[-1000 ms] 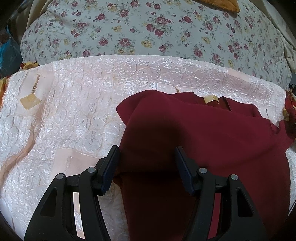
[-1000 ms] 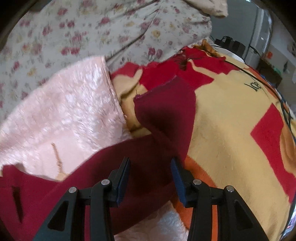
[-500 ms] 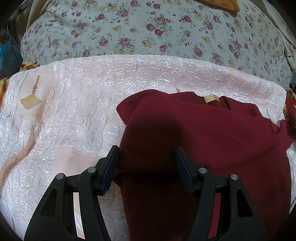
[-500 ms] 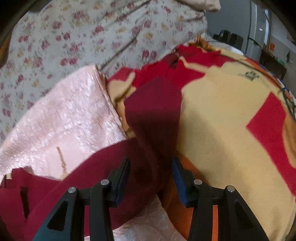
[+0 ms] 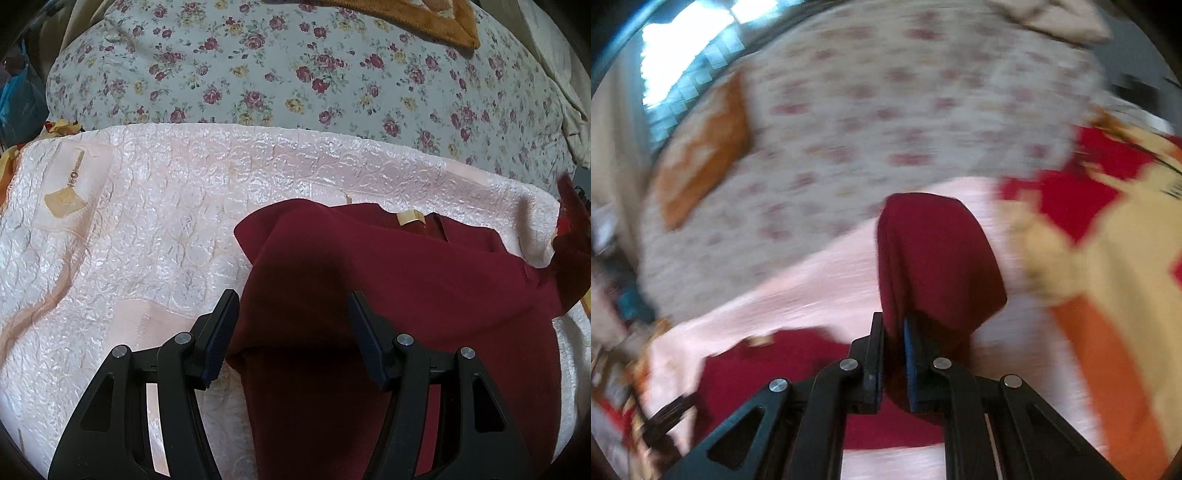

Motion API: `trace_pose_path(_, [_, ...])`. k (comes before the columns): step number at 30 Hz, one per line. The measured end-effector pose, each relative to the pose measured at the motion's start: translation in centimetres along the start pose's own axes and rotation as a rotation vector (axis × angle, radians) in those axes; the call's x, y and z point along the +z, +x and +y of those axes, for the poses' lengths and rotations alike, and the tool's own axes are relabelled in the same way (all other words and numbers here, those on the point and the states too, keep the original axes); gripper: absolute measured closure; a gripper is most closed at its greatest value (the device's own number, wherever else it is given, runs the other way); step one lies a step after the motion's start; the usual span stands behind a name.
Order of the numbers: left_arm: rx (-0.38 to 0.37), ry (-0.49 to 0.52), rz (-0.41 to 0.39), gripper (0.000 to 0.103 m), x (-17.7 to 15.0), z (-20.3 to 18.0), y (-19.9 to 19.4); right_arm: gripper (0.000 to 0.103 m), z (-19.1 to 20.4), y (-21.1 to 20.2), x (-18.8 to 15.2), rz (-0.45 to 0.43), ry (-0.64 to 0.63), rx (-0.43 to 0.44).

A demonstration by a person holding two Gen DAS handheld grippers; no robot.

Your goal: Fold small clothes

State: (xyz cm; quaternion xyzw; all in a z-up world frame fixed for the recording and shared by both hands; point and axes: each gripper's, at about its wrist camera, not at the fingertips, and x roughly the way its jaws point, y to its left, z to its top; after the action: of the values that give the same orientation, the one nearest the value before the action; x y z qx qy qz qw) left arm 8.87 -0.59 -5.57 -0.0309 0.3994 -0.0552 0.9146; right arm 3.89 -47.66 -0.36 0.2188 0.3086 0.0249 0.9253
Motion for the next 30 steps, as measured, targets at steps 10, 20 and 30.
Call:
trace_pose_path(10, [-0.098,-0.072,0.011,0.042,0.4,1.0,-0.8,0.094,18.6,10.5,-9.2,0.223,-0.31,0.223])
trace_pose_path(20, [-0.246,-0.086,0.048,0.042,0.1,-0.5,-1.3,0.057,19.0,11.7,-13.9,0.345,-0.396,0.239])
trace_pose_path(30, [-0.224,-0.014,0.163,0.033,-0.4,-5.8,1.1,0.057,12.4,3.9,-12.5,0.259,-0.359,0.175])
